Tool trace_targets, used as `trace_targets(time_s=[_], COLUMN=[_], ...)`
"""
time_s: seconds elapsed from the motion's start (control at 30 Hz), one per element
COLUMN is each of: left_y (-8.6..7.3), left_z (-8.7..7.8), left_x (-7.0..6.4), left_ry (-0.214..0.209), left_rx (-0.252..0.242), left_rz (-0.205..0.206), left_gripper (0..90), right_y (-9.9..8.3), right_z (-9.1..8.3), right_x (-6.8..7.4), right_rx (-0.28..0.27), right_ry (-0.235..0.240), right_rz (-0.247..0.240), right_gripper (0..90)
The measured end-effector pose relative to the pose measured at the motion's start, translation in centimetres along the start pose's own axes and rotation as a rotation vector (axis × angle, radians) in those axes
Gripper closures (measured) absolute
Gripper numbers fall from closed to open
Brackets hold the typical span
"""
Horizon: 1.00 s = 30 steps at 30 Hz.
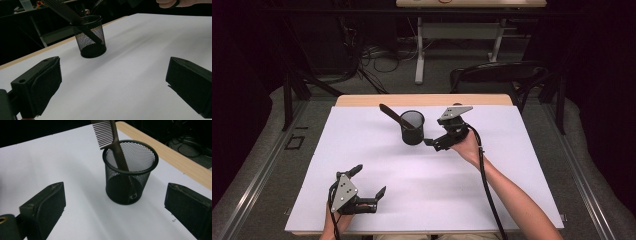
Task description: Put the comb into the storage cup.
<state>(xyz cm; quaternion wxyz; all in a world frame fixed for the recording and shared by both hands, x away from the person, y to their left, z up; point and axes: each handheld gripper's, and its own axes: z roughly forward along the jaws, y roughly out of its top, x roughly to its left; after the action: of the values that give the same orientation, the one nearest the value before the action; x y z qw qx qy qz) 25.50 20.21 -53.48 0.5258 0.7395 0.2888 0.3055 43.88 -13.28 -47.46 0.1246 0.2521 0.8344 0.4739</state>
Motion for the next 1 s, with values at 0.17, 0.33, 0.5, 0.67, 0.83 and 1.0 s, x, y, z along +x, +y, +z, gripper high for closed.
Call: trace_targets(time_s=[0.17, 0.33, 0.5, 0.67, 0.83, 1.0], left_y=[0.0, 0.0, 0.0, 0.0, 0.0, -0.1], left_z=[0.0, 0.0, 0.0, 0.0, 0.0, -0.1], left_x=[0.0, 0.0, 0.0, -0.1, 0.0, 0.1], left_ry=[0.002, 0.0, -0.001, -0.001, 0.001, 0.003], left_rx=[-0.001, 0.001, 0.0, 0.0, 0.0, 0.004], left_rz=[-0.003, -0.002, -0.002, 0.0, -0.001, -0.006], left_gripper=[0.3, 0.2, 0.2, 0.2, 0.2, 0.2], right_y=[-0.6, -1.2, -1.7, -2.4, -3.0, -3.8], right_z=[-0.5, -1.0, -1.2, -1.6, -2.3, -3.2], right_x=[0.4, 0.6, 0.8, 1.2, 1.6, 1.7], right_rx=[0.024, 0.036, 0.052, 0.06, 0.068, 0.079], right_ry=[0.013, 0.028, 0.031, 0.036, 0.038, 0.037], right_rz=[0.005, 0.016, 0.02, 0.031, 0.033, 0.039], right_gripper=[1.0, 0.0, 0.0, 0.0, 0.0, 0.0])
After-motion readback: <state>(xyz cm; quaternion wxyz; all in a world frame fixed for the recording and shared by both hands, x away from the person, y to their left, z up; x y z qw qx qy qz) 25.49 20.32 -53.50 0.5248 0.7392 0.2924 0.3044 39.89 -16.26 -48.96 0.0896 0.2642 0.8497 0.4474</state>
